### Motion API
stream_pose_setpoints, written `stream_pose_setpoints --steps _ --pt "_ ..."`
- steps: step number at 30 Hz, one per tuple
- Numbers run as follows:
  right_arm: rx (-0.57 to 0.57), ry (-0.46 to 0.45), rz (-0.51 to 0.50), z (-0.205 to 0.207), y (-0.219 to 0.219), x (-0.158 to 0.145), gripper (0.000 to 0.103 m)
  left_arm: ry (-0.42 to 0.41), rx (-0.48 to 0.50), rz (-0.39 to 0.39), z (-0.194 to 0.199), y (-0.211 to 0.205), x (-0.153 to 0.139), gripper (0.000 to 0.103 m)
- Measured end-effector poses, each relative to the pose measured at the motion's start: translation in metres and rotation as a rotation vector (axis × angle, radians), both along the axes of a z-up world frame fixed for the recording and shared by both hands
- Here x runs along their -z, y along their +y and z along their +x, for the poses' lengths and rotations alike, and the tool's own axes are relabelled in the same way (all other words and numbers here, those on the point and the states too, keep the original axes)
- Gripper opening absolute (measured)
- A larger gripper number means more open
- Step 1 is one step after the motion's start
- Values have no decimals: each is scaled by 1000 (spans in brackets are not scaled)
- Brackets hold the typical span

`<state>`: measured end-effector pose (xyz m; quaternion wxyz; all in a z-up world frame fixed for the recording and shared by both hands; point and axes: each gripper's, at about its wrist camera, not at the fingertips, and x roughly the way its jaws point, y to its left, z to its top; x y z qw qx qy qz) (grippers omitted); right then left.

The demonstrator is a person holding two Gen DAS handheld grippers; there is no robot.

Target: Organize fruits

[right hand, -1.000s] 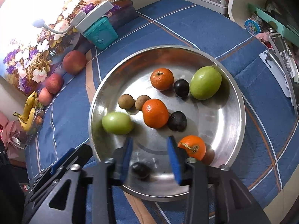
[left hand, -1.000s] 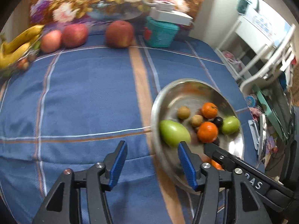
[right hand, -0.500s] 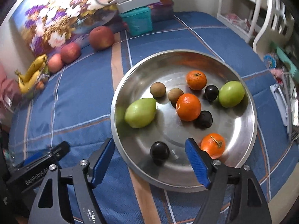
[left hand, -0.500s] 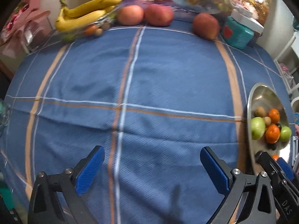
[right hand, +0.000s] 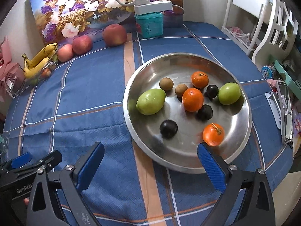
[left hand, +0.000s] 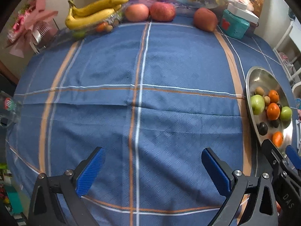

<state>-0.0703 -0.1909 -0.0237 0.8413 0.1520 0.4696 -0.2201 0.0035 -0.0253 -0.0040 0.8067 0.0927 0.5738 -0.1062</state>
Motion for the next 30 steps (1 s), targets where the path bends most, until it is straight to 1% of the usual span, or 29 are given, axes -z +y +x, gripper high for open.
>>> stream_pose_setpoints --steps 4,6,11,18,26,30 --pt "-2 -10 -9 -8 5 -3 99 -91 9 40 -9 4 -15 103" --pt "-3 -14 -17 -10 8 -5 99 -108 -3 38 -14 7 -20 103" --pt "-6 -38 -28 -13 13 -11 99 -126 -51 80 -21 17 -26 103" --pt "-7 -43 -21 -14 16 -13 99 -124 -74 86 -21 21 -27 103" --pt "-12 -31 -19 -12 16 -11 99 -136 -97 112 -19 24 -28 103" --pt "-12 -21 -21 -12 16 -9 99 -131 -92 115 -19 24 -27 103"
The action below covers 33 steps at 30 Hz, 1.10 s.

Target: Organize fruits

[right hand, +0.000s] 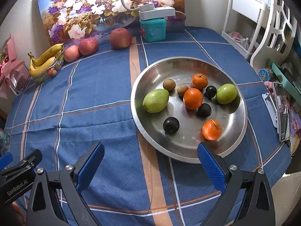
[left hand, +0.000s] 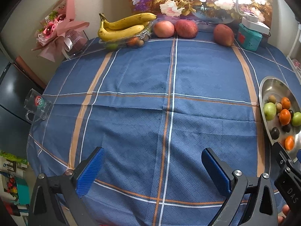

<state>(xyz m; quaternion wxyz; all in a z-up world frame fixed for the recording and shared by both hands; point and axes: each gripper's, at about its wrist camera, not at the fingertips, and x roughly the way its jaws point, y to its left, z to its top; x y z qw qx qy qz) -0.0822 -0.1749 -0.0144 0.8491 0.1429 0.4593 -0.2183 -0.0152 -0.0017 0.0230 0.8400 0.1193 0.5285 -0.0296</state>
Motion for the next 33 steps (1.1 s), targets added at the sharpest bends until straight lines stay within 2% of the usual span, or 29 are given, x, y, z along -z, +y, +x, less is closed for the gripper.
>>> stream_pose_setpoints --steps 33 --pt "-4 31 -18 2 1 4 99 17 -11 -21 2 3 2 103"
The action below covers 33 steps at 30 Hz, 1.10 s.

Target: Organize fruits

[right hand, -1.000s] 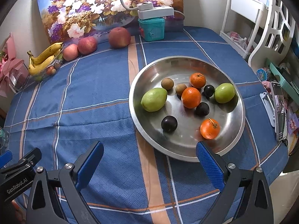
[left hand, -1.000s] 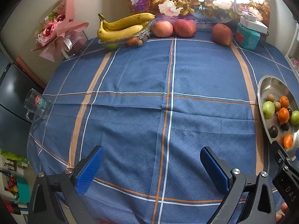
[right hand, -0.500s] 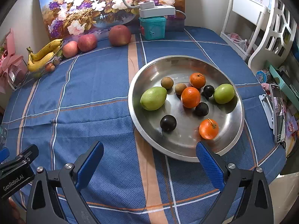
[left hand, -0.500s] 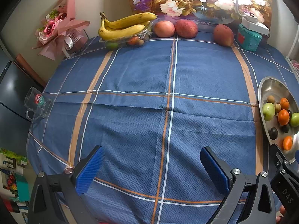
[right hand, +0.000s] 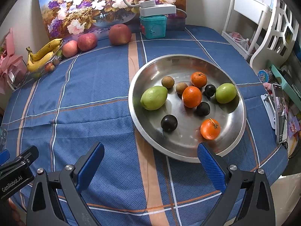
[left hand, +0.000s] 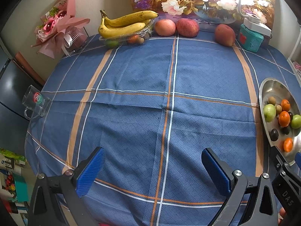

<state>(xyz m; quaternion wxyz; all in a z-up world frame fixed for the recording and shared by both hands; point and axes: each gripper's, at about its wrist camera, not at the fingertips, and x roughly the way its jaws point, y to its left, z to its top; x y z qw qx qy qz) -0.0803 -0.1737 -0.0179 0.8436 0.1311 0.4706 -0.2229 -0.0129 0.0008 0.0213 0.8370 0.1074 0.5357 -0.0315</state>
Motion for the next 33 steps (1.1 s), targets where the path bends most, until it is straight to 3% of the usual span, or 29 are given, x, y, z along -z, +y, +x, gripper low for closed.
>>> stream_pose_setpoints --steps 33 --pt "-4 11 1 1 2 3 99 4 -16 -10 0 1 0 103"
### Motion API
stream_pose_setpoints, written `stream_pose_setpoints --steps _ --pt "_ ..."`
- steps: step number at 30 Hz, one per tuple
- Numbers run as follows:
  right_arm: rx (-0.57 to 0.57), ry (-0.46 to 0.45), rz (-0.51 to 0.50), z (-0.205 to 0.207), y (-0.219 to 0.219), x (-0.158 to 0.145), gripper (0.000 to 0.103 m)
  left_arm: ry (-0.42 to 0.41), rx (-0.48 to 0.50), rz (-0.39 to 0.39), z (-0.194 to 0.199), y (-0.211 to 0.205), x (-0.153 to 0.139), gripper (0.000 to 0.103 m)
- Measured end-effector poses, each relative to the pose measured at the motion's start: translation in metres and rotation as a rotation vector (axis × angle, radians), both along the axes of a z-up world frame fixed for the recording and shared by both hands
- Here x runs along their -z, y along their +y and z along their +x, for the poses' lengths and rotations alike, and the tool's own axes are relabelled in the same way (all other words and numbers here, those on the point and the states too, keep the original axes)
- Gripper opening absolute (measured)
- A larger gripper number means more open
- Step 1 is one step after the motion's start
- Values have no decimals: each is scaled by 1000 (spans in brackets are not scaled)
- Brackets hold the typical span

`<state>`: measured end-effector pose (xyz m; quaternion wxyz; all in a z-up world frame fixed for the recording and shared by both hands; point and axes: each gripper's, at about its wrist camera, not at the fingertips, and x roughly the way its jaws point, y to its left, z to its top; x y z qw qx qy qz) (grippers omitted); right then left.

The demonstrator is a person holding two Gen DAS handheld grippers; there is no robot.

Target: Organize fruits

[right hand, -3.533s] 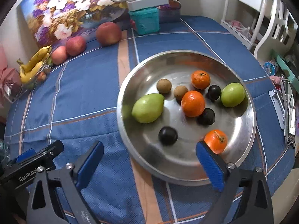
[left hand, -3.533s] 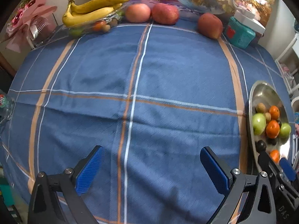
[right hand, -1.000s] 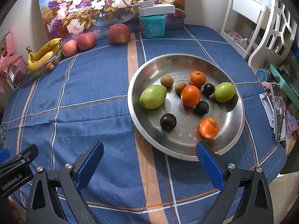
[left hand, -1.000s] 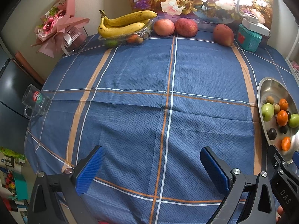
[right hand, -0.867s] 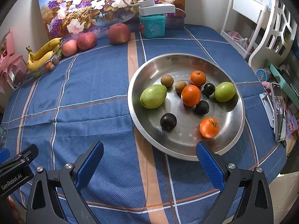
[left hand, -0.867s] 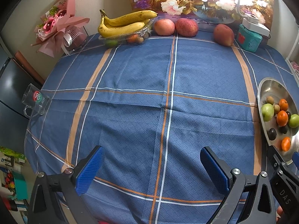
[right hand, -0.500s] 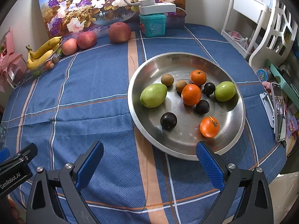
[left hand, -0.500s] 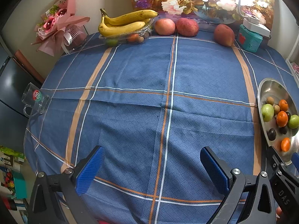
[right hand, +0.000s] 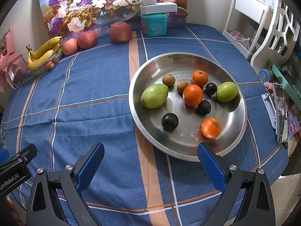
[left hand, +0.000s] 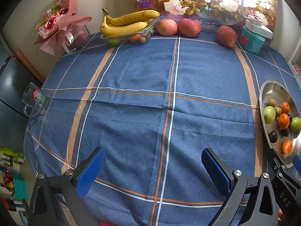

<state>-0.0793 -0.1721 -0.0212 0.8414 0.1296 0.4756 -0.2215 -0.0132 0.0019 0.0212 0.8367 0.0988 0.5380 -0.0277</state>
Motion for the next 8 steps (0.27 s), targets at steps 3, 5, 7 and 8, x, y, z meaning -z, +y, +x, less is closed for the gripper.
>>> stream_pose_setpoints --steps 3,5,7,8 --pt "0 0 0 0 0 0 99 -3 -1 1 0 0 -1 103" --pt "0 0 1 0 0 0 99 -13 0 -8 -2 1 -4 103" --pt "1 0 0 0 0 0 99 -21 4 -20 -2 0 -7 103" --pt "1 0 1 0 0 0 99 -21 7 -27 -2 0 -7 103"
